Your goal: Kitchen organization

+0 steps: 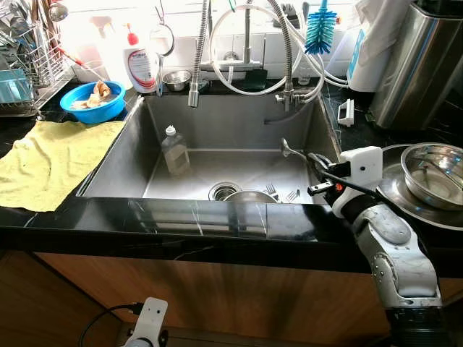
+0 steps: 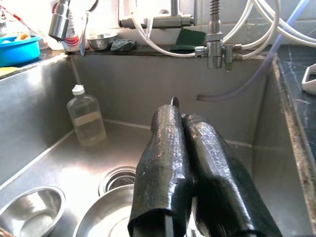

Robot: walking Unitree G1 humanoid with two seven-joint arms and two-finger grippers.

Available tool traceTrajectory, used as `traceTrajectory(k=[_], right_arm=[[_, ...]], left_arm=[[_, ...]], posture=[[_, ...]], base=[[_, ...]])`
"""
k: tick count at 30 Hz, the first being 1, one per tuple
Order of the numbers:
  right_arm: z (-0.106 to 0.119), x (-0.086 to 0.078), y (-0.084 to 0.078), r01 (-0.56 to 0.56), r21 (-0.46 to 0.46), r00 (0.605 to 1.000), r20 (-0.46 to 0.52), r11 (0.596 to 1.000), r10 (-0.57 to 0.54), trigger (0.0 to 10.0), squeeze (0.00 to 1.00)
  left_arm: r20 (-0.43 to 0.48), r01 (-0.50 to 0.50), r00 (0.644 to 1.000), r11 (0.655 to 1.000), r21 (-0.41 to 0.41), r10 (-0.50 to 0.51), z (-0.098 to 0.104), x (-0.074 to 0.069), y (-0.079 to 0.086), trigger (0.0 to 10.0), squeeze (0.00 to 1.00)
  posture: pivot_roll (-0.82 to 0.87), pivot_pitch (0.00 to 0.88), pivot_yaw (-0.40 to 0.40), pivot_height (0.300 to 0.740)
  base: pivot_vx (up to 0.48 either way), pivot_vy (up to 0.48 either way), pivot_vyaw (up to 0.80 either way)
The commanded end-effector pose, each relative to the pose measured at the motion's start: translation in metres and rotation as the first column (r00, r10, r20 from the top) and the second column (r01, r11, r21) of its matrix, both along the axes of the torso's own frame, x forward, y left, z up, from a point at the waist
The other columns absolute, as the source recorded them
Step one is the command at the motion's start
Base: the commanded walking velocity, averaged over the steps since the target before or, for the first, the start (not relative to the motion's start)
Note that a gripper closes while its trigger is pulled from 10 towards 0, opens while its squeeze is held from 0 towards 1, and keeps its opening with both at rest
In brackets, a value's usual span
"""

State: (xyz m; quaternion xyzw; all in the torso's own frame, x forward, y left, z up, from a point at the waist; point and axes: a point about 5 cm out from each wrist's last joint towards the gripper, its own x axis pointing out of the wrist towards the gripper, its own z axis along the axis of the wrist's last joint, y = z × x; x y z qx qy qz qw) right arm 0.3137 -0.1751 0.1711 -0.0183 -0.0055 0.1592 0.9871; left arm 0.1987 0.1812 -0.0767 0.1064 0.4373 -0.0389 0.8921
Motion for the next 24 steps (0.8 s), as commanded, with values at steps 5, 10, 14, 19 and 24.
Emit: traceTrajectory(k=[5,10,14,19,24], right_arm=[[-0.004,0.000,0.003,0.003,-0.004,0.999,-0.039,1.000,-0.003,10.0,0.00],[-0.009,0.001,0.000,0.022,-0.010,0.997,-0.073,1.000,-0.023,10.0,0.00],[-0.007,0.001,0.003,0.015,-0.010,0.998,-0.068,1.000,-0.016,10.0,0.00],[-0.006,0.000,0.005,0.012,-0.003,0.998,-0.060,1.000,-0.012,10.0,0.62],[-0.005,0.000,0.005,0.016,-0.002,0.998,-0.057,1.000,-0.016,10.0,0.99]], left_arm=[[-0.007,-0.007,1.000,1.000,0.014,0.008,-0.001,-0.003,0.005,10.0,0.00],[-0.008,-0.009,1.000,1.000,0.013,0.009,-0.001,-0.003,0.005,10.0,0.00],[-0.008,-0.008,1.000,1.000,0.014,0.008,-0.001,-0.003,0.005,10.0,0.00],[-0.008,-0.005,1.000,1.000,0.016,0.005,-0.001,-0.003,0.006,10.0,0.00],[-0.009,-0.005,1.000,1.000,0.017,0.005,-0.001,-0.004,0.006,10.0,0.00]], posture=[[-0.18,0.000,0.072,0.740],[-0.18,0.000,0.071,0.740],[-0.18,0.000,0.074,0.740],[-0.18,0.000,0.075,0.740],[-0.18,0.000,0.076,0.740]], base=[[0.000,0.000,0.00],[0.000,0.000,0.00],[0.000,0.000,0.00],[0.000,0.000,0.00],[0.000,0.000,0.00]])
